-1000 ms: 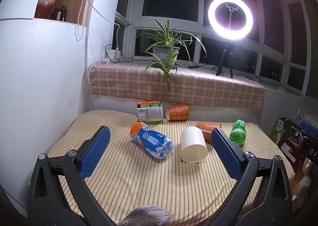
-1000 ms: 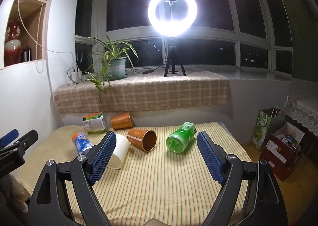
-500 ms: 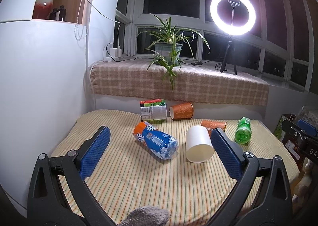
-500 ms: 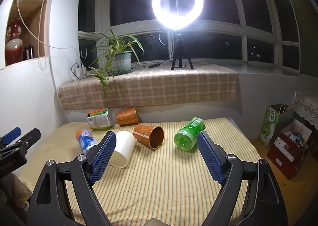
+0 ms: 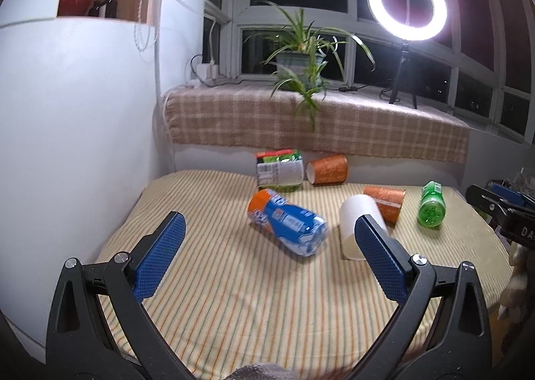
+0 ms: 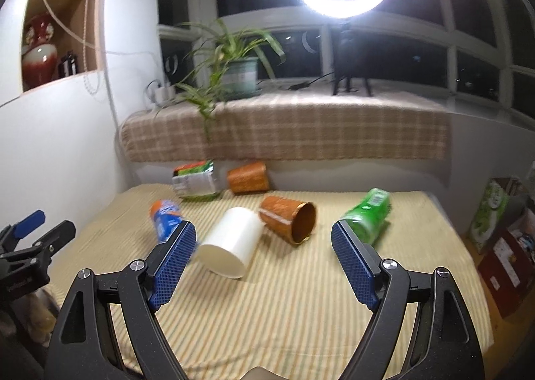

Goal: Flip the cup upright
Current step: 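Move the right gripper over the lying blue Arctic Ocean bottle and close on it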

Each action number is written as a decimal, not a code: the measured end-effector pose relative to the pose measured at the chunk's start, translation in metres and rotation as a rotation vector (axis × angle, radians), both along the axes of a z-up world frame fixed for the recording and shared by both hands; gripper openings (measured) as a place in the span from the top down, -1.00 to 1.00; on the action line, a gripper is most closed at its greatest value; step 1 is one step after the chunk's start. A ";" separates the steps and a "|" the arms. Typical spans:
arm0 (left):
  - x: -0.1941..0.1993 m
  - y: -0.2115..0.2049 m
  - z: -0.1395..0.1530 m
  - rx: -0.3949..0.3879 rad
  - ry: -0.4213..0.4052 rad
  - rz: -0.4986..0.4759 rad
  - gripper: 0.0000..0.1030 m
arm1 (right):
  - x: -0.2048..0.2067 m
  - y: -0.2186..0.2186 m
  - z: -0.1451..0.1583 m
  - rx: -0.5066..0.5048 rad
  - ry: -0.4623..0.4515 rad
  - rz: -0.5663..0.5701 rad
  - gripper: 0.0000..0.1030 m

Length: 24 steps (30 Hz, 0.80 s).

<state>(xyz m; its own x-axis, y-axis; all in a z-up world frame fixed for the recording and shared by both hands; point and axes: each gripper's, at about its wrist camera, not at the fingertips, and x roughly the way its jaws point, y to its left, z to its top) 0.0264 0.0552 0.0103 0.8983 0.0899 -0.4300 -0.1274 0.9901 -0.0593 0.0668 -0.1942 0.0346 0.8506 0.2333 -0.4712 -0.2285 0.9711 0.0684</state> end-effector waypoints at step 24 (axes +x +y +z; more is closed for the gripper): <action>-0.025 0.071 -0.046 -0.100 0.160 0.119 -0.99 | 0.152 0.170 -0.067 -0.255 0.493 0.482 -0.62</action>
